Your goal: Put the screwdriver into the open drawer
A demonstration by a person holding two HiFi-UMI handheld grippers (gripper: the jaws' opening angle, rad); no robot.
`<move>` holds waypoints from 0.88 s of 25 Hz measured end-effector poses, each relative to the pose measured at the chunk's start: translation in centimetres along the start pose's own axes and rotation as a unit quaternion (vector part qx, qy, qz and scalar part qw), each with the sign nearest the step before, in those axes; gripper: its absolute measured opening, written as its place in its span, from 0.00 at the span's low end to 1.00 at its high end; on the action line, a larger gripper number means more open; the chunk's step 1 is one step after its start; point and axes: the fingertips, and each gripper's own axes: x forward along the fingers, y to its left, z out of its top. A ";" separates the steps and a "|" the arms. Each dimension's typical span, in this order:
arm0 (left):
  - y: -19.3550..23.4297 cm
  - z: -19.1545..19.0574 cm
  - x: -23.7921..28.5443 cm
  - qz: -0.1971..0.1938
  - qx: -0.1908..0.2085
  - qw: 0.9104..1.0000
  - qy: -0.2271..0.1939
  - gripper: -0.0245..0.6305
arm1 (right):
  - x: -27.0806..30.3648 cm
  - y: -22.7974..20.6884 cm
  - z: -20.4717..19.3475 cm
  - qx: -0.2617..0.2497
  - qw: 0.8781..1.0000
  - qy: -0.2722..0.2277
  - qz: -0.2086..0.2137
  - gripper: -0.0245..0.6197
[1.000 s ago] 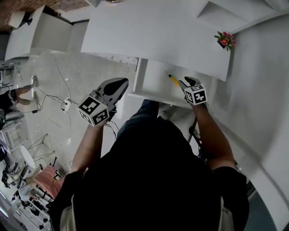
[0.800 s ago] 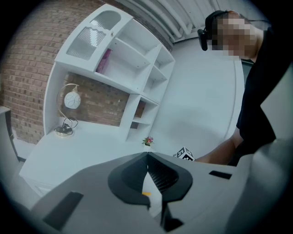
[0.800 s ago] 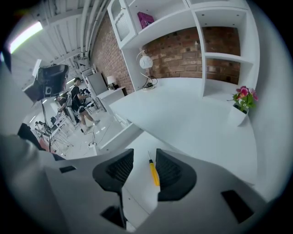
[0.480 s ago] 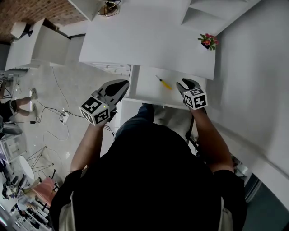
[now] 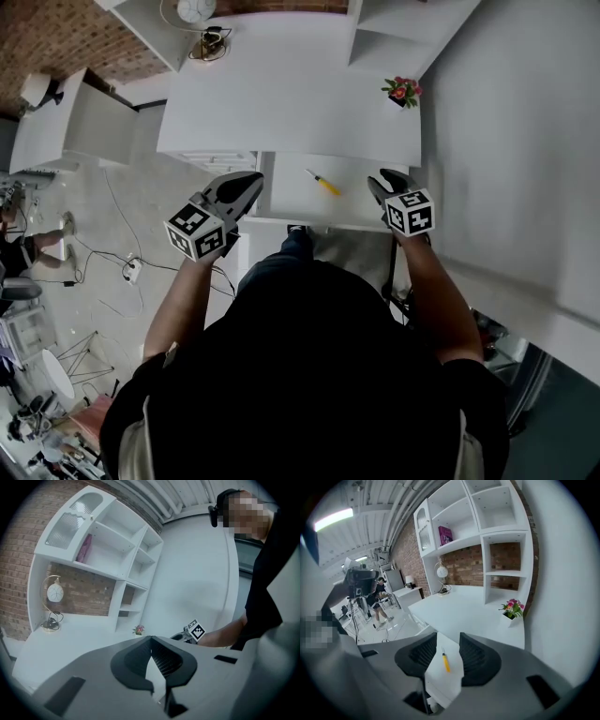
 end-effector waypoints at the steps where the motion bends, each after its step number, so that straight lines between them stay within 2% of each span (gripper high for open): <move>1: -0.4 0.3 0.2 -0.003 0.003 1.000 -0.001 0.06 | -0.7 -0.2 0.1 0.003 1.000 -0.005 -0.003 0.29; 8: -3.2 1.8 0.5 -0.026 0.029 0.999 0.000 0.06 | -5.7 -0.7 1.3 0.012 0.999 -0.042 -0.022 0.29; 22: -7.4 2.7 -0.4 -0.057 0.045 0.997 -0.004 0.06 | -14.8 0.0 1.7 0.037 0.993 -0.096 -0.059 0.28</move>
